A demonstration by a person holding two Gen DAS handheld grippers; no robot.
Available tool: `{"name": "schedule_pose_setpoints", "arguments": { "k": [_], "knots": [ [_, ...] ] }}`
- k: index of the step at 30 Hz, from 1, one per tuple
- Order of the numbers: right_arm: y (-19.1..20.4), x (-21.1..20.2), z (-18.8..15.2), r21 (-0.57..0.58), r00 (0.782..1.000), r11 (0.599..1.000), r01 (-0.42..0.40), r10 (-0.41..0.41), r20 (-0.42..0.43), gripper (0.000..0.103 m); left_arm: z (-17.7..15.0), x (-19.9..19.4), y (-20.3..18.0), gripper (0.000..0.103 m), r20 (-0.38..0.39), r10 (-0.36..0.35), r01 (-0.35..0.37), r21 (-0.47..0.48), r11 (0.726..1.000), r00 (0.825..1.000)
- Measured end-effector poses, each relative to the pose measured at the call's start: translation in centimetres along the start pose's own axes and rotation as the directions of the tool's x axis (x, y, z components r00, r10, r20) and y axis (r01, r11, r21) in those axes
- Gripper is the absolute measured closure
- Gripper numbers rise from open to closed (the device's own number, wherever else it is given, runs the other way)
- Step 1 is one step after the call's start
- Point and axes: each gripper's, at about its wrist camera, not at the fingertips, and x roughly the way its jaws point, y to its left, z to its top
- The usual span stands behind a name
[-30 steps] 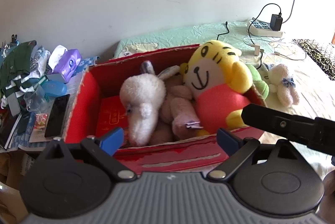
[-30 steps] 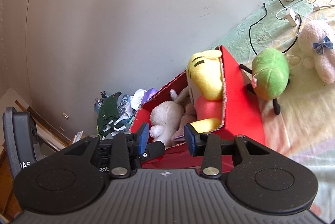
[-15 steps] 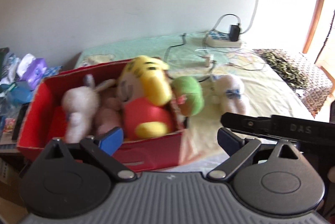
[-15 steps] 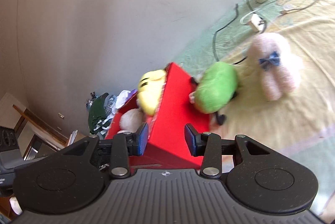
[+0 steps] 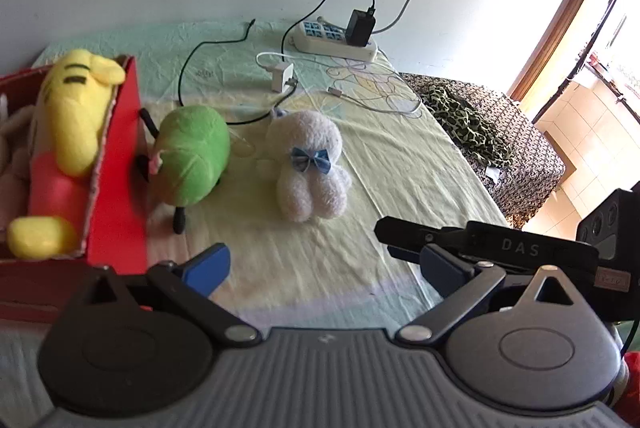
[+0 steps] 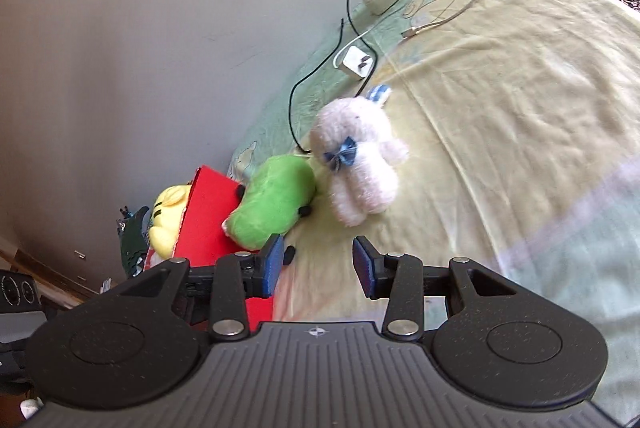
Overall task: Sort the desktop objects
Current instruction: 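Lower the right gripper onto the blue-bow bunny and grasp its head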
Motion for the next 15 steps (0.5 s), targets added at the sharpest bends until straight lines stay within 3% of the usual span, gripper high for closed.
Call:
{"name": "schedule_pose_setpoints", "arguments": {
  "k": [9,15],
  "knots": [
    [-3.5,0.9,3.5,0.135,1.000,0.991,-0.011,0.011,0.002,0.059,1.3,6.9,-1.5,0.003,-0.035,0.041,-0.040,0.029,0.999,0.999],
    [-4.8,2.7,5.9,0.175,1.000,0.984,-0.028,0.029,-0.005,0.054,3.8,9.5,-0.8,0.003,0.007,0.094,-0.094,0.000,0.996,0.996]
  ]
}}
